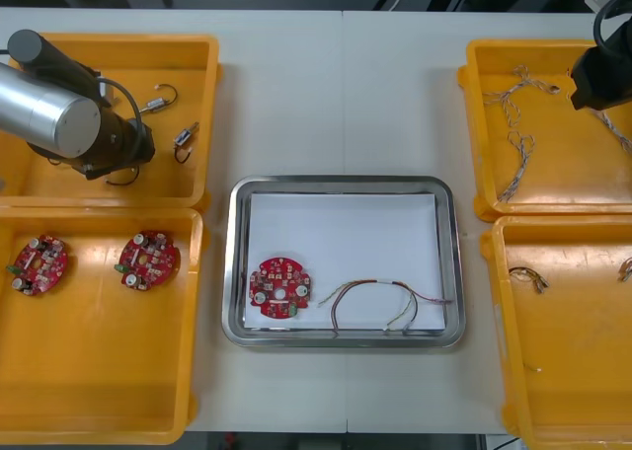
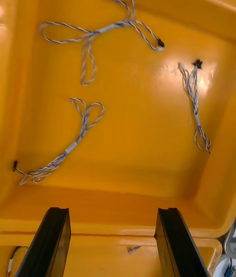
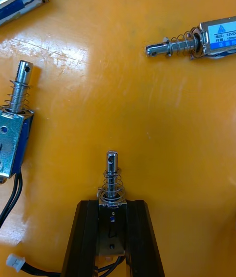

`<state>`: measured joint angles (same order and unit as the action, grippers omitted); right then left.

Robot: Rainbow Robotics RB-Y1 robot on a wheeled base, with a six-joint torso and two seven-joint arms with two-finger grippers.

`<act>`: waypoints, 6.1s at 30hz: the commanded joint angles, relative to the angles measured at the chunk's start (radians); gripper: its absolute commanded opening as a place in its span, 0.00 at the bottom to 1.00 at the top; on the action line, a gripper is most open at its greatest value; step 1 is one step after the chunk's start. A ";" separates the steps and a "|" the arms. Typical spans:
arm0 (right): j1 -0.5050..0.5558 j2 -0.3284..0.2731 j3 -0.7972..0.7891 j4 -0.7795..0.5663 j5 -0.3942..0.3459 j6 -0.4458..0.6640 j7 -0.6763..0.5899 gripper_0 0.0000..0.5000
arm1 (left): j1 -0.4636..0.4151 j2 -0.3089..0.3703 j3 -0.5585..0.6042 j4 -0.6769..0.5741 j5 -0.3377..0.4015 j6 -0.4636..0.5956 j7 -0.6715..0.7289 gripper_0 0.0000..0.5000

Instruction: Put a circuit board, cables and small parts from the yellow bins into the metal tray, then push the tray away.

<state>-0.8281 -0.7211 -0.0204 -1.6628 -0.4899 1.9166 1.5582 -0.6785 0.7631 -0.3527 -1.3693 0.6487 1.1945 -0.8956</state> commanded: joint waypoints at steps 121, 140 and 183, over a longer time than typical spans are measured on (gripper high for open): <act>0.076 0.295 -0.277 0.301 0.215 -0.223 -0.457 0.00 | -0.141 -0.176 -0.181 -0.536 0.083 0.499 0.300 1.00; 0.053 0.074 -0.214 0.014 -0.032 0.003 -0.382 0.00 | -0.213 -0.016 0.014 -0.513 0.224 0.642 0.210 1.00; -0.075 -0.008 0.583 -0.457 -0.457 -0.048 -0.116 0.00 | -0.233 0.047 0.205 0.016 0.104 0.436 -0.476 1.00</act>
<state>-0.8307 -0.7722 0.4932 -2.1431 -0.9582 1.8999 1.3987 -0.8589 0.7686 -0.1792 -1.3711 0.7795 1.6546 -1.2720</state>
